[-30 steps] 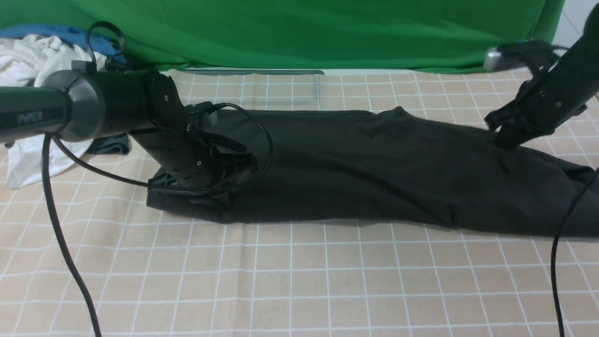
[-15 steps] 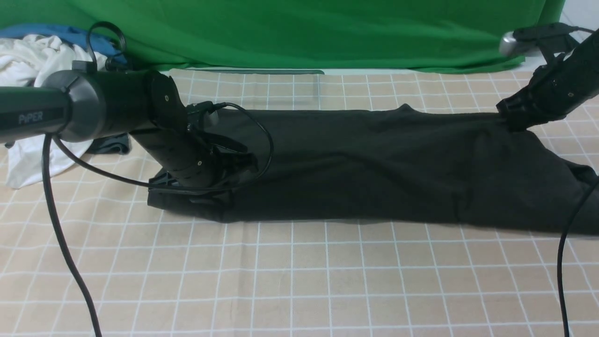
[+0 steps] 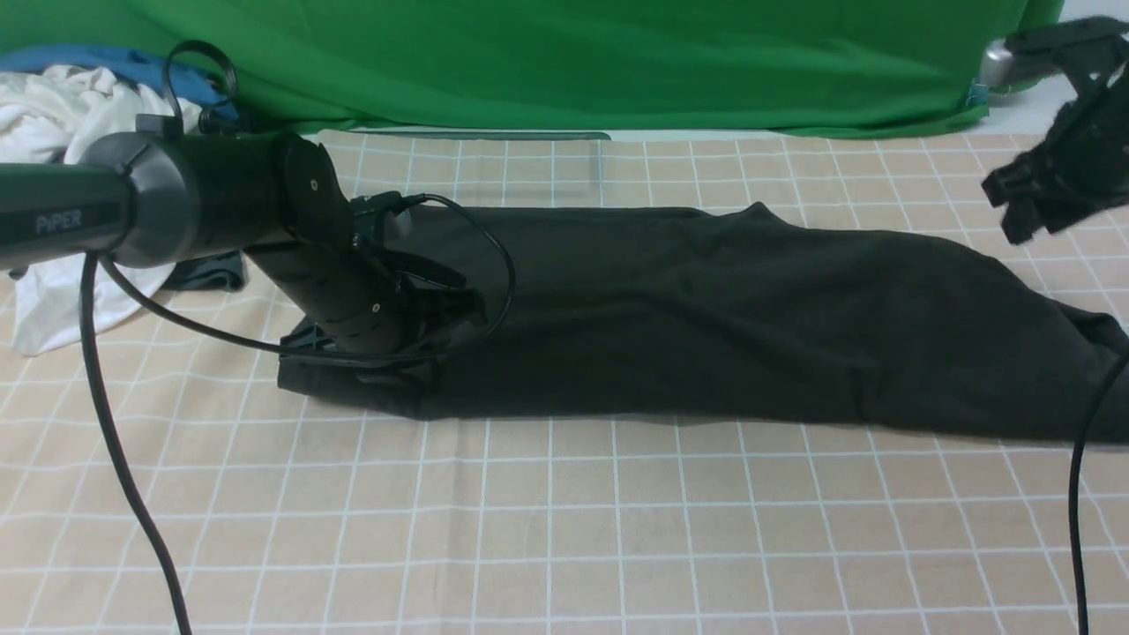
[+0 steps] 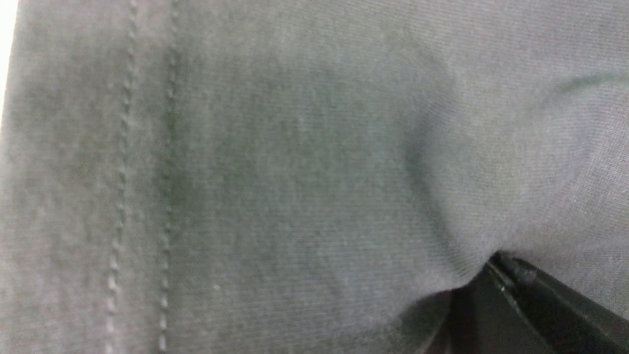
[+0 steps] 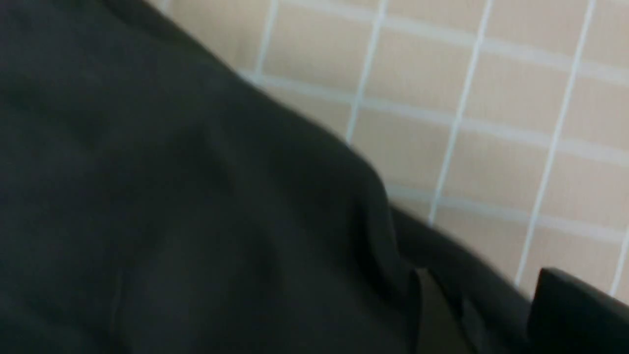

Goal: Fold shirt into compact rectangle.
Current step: 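Pull the folded dark garment lengthwise by its ends to straighten it flat on the table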

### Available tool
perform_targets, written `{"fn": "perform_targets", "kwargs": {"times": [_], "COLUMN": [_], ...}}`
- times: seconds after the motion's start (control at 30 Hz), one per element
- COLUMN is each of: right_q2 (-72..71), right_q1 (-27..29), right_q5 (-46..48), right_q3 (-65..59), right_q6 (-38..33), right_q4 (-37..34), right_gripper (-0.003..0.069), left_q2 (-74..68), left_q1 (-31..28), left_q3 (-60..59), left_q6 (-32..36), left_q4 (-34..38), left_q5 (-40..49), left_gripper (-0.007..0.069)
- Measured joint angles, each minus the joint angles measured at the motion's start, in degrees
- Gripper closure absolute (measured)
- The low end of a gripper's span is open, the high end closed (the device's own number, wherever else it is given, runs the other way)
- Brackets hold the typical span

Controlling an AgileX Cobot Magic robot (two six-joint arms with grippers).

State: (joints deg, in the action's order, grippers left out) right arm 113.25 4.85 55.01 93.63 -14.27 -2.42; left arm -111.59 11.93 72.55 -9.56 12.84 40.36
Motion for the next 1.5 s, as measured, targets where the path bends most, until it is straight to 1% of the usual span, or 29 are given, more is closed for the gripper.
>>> {"fn": "perform_targets", "kwargs": {"times": [0.07,0.23,0.37,0.47,0.5,0.53,0.57,0.63,0.77,0.83,0.97,1.03,1.1,1.13,1.2,1.37,1.5], "right_q2": [0.7,2.8,4.6,5.6,5.6,5.8,5.7,5.7,5.9,6.4,7.7,8.1,8.1,8.1,7.6,3.9,1.6], "right_q1": [1.7,3.7,3.7,3.8,3.8,3.8,3.8,3.8,3.8,3.8,3.8,3.8,3.8,3.8,3.8,3.8,3.8], "right_q5": [2.2,3.1,3.1,3.6,3.6,3.6,3.6,3.5,3.1,2.8,1.5,0.7,0.3,0.3,0.6,2.0,0.7], "right_q3": [-1.4,-2.5,-2.6,-2.6,-2.6,-2.6,-2.6,-2.6,-2.6,-2.6,-2.6,-2.6,-2.6,-2.6,-2.6,-2.6,-2.6], "right_q6": [2.5,2.9,2.9,0.7,0.5,-1.2,-2.1,-2.9,-3.6,-3.8,-3.8,-4.5,-5.3,-5.3,-5.5,-4.9,-3.5], "right_q4": [0.4,0.8,-0.1,-4.6,-4.6,-7.9,-8.9,-10.3,-10.3,-9.6,-8.5,-8.4,-8.2,-8.1,-7.8,-3.5,-1.7], "right_gripper": [0.0319,0.025,0.021,0.0206,0.0206,0.0204,0.0204,0.0204,0.0203,0.0223,0.0333,0.0417,0.0546,0.0573,0.0592,0.0595,0.0595], "left_q2": [0.0,0.0,0.0,0.0,0.0,0.0,0.0,0.0,0.0,0.0,0.0,0.0,0.0,0.0,0.0,0.0,0.0], "left_q1": [0.0,0.0,0.0,0.0,0.0,0.0,0.0,0.0,0.0,0.0,0.0,0.0,0.0,0.0,0.0,0.0,0.0], "left_q3": [0.1,0.2,0.2,0.2,0.2,0.2,0.2,0.2,0.2,0.2,0.2,0.2,0.2,0.2,0.2,0.2,0.2], "left_q6": [0.1,0.1,0.1,0.1,0.1,0.3,0.3,0.3,0.3,0.3,0.3,0.3,0.3,0.3,0.3,0.3,0.3], "left_q4": [0.0,-0.1,-0.1,-0.2,-0.2,-0.2,-0.2,-0.2,-0.2,-0.2,-0.2,-0.2,-0.2,-0.2,-0.2,-0.2,-0.2], "left_q5": [0.5,0.7,0.8,0.8,0.8,0.9,0.9,0.9,0.9,0.9,0.9,1.0,1.0,1.0,1.1,1.2,1.3], "left_gripper": [0.0612,0.0612,0.0612,0.0612,0.0612,0.0612,0.0612,0.0611,0.0611,0.0611,0.0611,0.0611,0.0611,0.0611,0.0611,0.0611,0.0611]}}
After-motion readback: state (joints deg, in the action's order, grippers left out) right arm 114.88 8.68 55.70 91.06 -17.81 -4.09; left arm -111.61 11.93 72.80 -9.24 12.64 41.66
